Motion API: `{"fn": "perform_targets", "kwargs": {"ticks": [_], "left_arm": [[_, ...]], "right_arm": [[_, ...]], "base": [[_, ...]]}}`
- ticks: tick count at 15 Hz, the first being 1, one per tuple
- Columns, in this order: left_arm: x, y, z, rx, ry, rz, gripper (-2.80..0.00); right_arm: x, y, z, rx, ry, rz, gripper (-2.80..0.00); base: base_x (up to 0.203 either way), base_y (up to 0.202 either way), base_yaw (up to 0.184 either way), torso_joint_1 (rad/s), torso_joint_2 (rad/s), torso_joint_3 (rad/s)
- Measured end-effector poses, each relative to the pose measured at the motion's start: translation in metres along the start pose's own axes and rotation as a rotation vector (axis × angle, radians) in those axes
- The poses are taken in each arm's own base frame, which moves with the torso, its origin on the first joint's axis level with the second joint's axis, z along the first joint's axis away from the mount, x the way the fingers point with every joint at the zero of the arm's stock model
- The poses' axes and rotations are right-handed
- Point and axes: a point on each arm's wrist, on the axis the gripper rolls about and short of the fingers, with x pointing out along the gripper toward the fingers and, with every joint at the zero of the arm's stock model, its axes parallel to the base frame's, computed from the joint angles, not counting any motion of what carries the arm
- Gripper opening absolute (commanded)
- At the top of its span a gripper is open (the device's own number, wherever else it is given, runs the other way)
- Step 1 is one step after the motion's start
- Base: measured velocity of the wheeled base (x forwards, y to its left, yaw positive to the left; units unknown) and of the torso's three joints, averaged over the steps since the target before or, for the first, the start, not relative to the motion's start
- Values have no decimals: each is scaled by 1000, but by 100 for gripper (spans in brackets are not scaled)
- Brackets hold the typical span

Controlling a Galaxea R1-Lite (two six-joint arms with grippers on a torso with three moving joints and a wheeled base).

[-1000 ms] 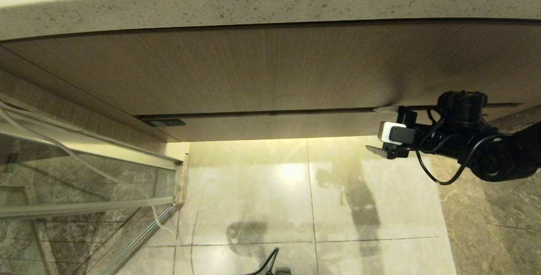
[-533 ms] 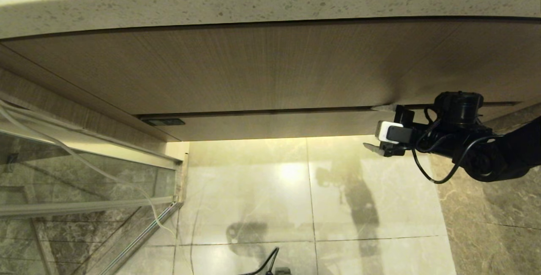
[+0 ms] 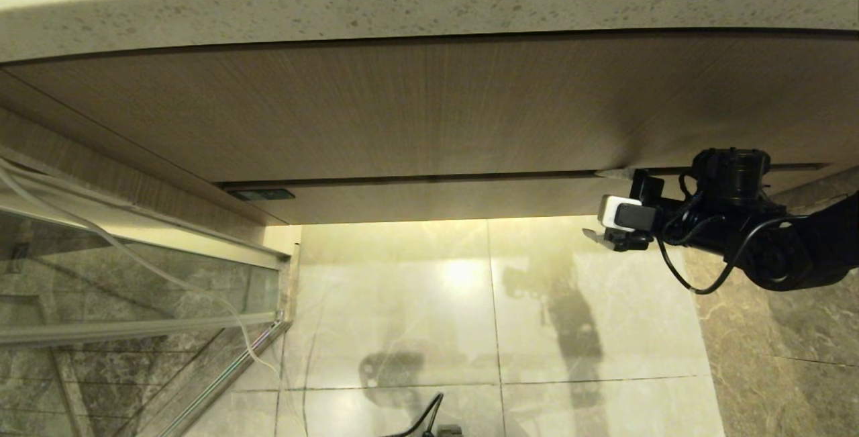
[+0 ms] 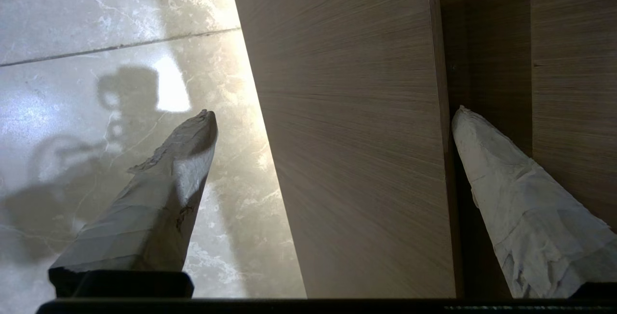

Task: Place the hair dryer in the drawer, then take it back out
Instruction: Pull open the drawer

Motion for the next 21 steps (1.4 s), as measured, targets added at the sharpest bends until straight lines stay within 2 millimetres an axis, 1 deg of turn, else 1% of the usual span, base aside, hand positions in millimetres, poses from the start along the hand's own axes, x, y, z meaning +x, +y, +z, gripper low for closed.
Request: {"fn": "perform_targets", "kwargs": {"ticks": [5,9,14,18,21], "left_arm": [[0,0,0,0,0,0,-280],[0,0,0,1,0,0,-280],[0,0,0,0,0,0,-280],[0,0,0,0,0,0,-280],[0,0,0,1,0,0,-280]], "right_arm": [[1,2,-4,9,10,10,0],[-4,7,-13,25,48,35,0],[-8,11,-14,43,81,78,0],[-12,17,-14,65,121,149,0],[-20,27,-13,95,133,230,0]], "base": [[0,0,0,0,0,0],[0,0,0,0,0,0],[0,0,0,0,0,0],[0,0,0,0,0,0],[0,0,0,0,0,0]]}}
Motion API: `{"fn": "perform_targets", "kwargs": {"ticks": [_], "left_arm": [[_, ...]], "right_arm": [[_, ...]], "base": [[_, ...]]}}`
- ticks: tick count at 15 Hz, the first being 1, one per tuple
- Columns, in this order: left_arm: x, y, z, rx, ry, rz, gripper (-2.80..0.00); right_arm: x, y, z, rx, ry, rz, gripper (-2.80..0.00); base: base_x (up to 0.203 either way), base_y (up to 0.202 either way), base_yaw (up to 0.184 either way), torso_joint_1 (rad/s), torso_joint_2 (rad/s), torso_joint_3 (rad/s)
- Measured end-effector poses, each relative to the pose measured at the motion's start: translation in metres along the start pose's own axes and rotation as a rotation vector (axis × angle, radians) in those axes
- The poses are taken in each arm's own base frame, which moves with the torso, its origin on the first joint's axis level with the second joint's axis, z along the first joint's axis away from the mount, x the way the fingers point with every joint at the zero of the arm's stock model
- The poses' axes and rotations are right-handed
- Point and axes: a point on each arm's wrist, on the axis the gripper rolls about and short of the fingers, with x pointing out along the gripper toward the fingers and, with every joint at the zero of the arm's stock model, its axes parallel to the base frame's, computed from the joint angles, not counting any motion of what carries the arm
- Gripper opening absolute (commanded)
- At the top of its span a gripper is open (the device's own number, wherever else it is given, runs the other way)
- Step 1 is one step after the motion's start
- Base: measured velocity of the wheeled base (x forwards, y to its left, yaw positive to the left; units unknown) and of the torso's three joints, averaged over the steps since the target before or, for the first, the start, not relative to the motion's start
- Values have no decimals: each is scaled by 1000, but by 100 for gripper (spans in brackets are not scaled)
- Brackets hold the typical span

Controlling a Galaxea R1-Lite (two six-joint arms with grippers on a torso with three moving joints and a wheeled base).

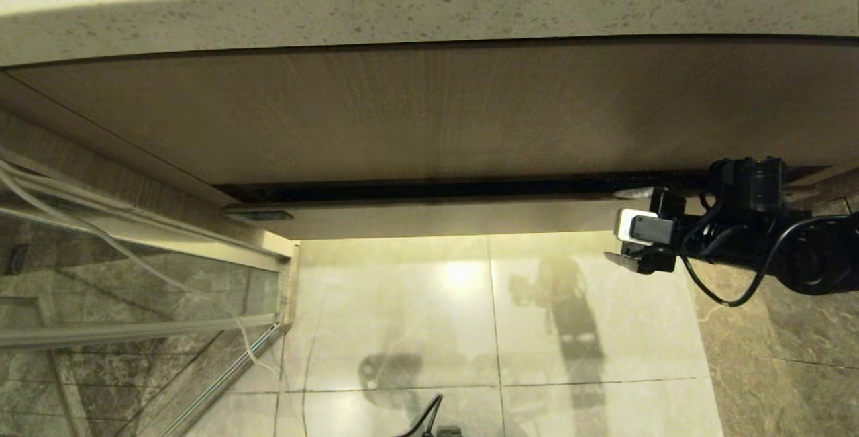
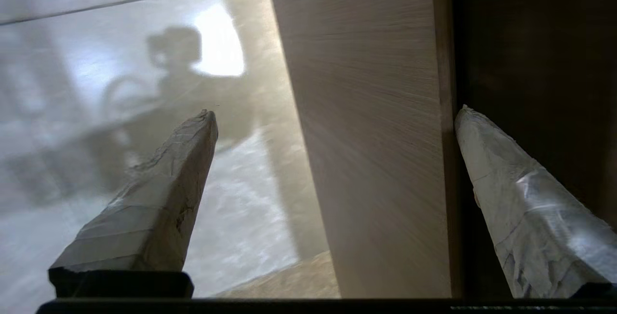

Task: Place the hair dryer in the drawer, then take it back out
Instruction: Pull open the drawer

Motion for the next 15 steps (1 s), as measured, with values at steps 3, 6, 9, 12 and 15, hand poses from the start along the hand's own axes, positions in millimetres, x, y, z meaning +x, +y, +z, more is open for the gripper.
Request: {"fn": "perform_targets", "kwargs": {"ticks": [3,6,9,12,15], "left_arm": [[0,0,0,-1,0,0,-280],[0,0,0,0,-1,1,-280],[0,0,0,0,0,1,-280],[0,0,0,-1,0,0,-280],[0,0,0,-1,-1,1,-280]], "right_arm": [[-5,13,-1,32,23,109,0],[-5,3,2,32,19,110,0],[-23,-12,7,44,16,167,0],[-85,-35,16,0,36,202,0],[-165,-29,31,-25,68,329,0]], "base": [[0,0,0,0,0,0],[0,0,0,0,0,0],[0,0,0,0,0,0],[0,0,0,0,0,0],[0,0,0,0,0,0]]}}
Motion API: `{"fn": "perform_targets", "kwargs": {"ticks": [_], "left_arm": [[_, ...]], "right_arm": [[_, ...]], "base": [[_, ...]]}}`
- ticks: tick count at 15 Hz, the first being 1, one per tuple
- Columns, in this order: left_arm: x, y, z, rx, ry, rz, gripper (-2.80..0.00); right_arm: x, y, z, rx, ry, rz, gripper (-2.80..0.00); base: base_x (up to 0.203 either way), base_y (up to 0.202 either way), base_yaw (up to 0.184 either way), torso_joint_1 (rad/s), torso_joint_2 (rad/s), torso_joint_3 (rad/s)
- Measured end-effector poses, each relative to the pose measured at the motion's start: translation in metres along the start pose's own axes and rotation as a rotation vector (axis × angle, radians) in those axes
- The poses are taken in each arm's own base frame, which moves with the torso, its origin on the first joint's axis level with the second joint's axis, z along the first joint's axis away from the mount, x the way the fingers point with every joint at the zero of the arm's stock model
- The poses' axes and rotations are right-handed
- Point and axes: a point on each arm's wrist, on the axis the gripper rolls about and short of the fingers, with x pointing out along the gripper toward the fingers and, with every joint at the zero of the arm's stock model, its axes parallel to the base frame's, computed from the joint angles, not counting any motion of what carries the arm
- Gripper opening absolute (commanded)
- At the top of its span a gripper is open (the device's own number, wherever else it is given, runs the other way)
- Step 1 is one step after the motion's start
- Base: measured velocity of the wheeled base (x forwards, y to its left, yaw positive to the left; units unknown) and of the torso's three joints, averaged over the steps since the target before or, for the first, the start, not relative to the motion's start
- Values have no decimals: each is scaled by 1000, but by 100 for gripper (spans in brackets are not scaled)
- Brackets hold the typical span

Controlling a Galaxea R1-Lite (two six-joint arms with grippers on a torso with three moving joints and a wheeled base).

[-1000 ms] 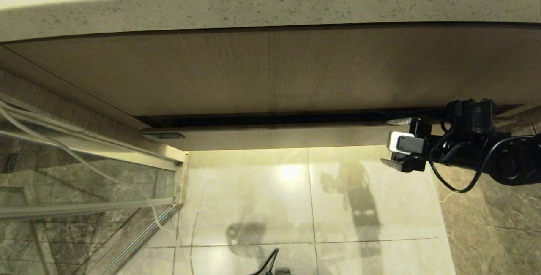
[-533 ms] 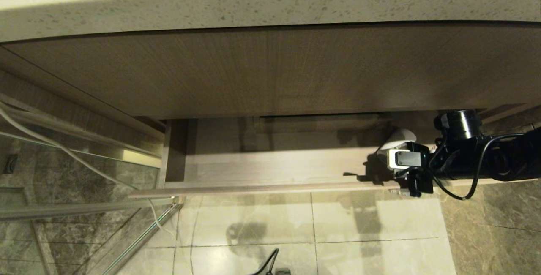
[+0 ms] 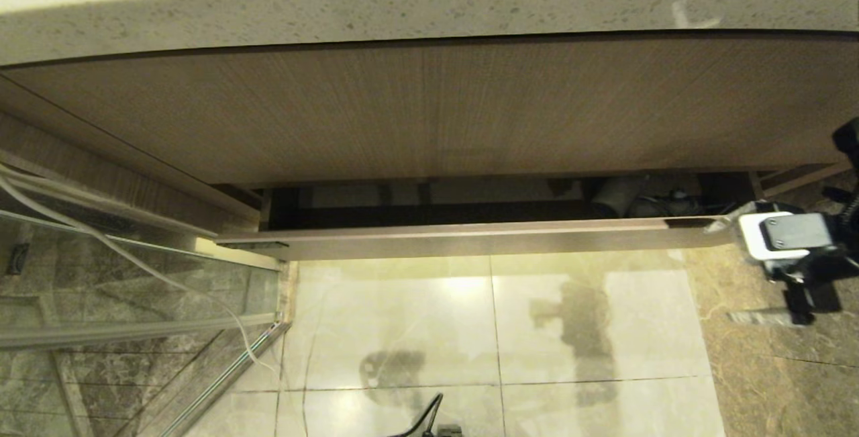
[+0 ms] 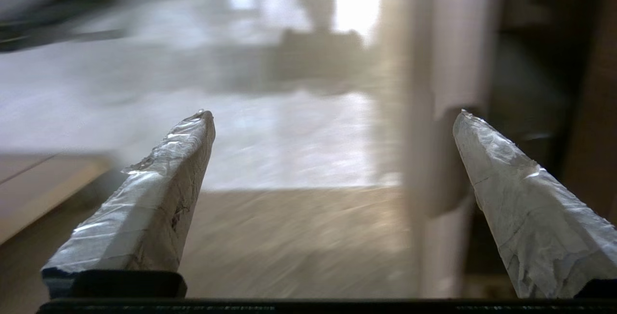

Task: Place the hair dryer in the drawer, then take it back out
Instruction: Pull open the drawer

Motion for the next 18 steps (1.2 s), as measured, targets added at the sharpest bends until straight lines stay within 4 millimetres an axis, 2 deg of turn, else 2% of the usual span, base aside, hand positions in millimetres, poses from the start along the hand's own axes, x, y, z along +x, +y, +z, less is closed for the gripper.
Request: {"fn": "perform_targets", "kwargs": {"ticks": [2,3,5,7,11,13,18], "left_arm": [[0,0,0,0,1,0,-280],[0,0,0,0,1,0,-280],[0,0,0,0,1,0,-280],[0,0,0,0,1,0,-280],[0,0,0,0,1,0,-280],[0,0,0,0,1,0,-280],[0,0,0,0,0,0,-280]], "right_arm": [[-38,17,10,38,21,29,0],[-50,20,14,59,28,14,0],[-65,25,19,59,64,-31,0],[-72,27,21,46,84,-77,0],[-70,32,21,36,87,-152,0],[-63,31,18,39,86,-161,0],[-24,18,6,8,17,-299,0]], "base": [[0,0,0,0,0,0],[0,0,0,0,0,0],[0,0,0,0,0,0],[0,0,0,0,0,0],[0,0,0,0,0,0],[0,0,0,0,0,0],[0,0,0,0,0,0]]}}
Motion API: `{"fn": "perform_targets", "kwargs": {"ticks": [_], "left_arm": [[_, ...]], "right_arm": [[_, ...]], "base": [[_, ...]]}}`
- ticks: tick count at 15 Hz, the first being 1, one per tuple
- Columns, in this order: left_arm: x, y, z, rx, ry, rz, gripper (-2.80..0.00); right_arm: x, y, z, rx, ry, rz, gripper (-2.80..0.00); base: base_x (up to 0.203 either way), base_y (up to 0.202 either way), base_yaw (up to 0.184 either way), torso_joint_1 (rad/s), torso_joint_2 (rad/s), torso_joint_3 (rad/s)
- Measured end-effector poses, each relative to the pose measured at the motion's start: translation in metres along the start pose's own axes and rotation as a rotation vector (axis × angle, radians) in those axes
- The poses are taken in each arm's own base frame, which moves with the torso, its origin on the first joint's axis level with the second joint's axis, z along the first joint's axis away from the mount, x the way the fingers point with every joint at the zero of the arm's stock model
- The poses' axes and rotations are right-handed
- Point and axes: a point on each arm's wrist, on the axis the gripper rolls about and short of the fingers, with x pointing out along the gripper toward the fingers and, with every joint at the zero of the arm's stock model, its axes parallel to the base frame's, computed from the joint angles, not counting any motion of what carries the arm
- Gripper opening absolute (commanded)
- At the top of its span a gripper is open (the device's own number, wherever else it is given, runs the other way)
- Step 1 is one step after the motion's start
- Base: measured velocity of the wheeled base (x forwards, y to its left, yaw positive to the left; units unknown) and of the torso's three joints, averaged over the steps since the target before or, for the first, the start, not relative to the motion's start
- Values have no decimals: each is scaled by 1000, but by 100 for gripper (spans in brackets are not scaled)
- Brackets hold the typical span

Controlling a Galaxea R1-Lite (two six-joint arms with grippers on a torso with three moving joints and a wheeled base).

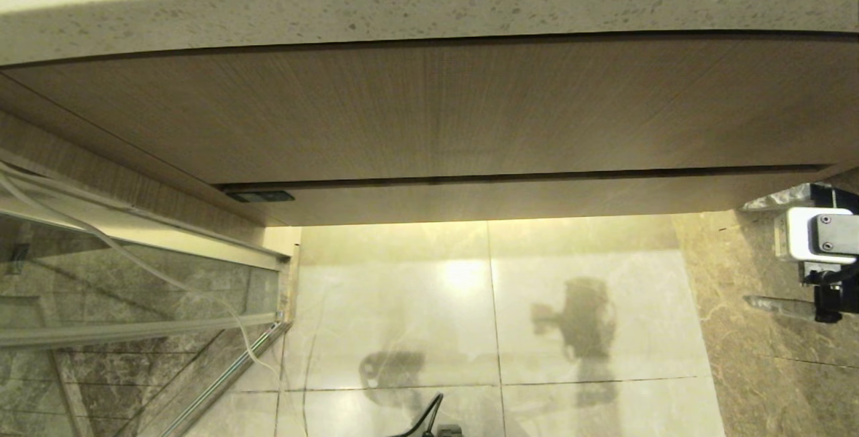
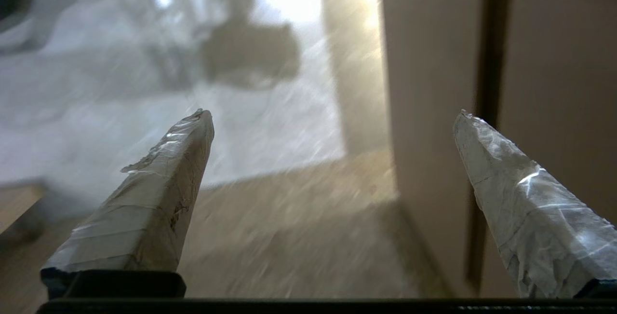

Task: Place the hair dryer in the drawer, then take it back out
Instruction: Pull open the drawer

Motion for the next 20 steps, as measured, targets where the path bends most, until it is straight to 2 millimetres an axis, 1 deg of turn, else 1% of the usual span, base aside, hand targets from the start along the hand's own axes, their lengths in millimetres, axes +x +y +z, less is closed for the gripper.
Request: {"fn": "perform_targets", "kwargs": {"ticks": [3,6,12,16,20], "left_arm": [[0,0,0,0,1,0,-280],[0,0,0,0,0,0,-280],[0,0,0,0,0,0,-280],[0,0,0,0,0,0,-280],[0,0,0,-1,0,0,-280]], "right_arm": [[30,-2,-4,-29,-111,-95,0],[57,-10,-7,-59,-194,-177,0],[101,-19,-20,-49,-202,-153,0],[125,-29,-28,-48,-199,-160,0],[142,-36,-35,-39,-195,-174,0]], "base": [[0,0,0,0,0,0],[0,0,0,0,0,0],[0,0,0,0,0,0],[0,0,0,0,0,0],[0,0,0,0,0,0]]}}
